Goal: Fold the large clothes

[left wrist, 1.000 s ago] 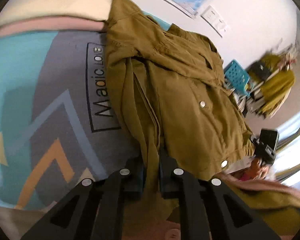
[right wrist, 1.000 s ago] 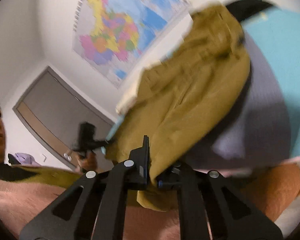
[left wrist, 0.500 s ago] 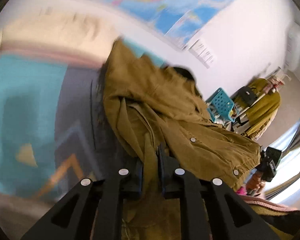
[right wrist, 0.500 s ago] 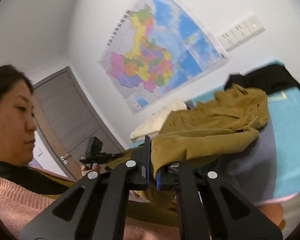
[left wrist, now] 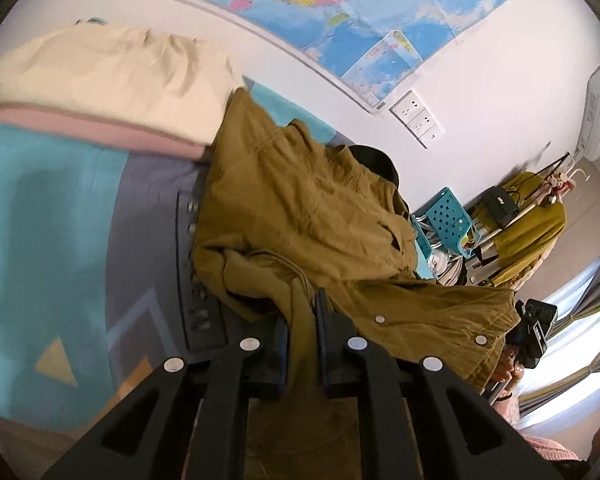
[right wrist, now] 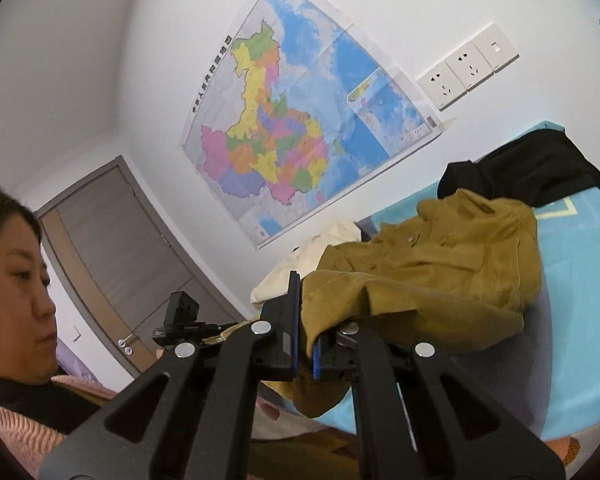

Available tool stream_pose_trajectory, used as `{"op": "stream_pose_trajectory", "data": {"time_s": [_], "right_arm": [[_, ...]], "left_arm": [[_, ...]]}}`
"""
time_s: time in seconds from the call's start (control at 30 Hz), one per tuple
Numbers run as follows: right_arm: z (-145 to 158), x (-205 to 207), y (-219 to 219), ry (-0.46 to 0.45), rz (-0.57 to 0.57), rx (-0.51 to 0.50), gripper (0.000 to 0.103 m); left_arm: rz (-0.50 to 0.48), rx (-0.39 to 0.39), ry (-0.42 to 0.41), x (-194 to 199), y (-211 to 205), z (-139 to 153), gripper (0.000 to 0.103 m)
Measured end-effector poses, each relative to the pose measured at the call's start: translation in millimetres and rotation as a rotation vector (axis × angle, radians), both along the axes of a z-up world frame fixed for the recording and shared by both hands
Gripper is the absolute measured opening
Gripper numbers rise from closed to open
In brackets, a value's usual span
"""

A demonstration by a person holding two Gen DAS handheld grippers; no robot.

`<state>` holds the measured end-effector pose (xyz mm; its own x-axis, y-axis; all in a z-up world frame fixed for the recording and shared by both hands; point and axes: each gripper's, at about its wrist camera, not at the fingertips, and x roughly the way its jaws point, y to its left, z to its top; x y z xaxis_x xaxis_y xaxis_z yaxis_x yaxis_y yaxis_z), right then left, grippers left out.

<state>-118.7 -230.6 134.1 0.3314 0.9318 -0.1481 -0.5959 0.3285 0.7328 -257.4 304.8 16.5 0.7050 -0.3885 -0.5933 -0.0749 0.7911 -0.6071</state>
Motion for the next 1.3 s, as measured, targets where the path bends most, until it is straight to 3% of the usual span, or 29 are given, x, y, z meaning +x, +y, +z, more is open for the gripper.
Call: {"op": "stream_pose_trajectory", "data": {"time_s": [0.73, 1.3], "right_arm": [[23.0, 78.2, 19.4, 0.004, -0.061, -0.013, 0.005], [20.4, 157.4, 44.9, 0.052, -0.087, -0.069, 0.005]], "left_arm": [[-0.026, 0.122, -0.003, 79.9, 8.3, 57.0, 0.012], [-0.028, 0.189, 0.037, 146.4, 21.0, 71.0, 0.013]]}}
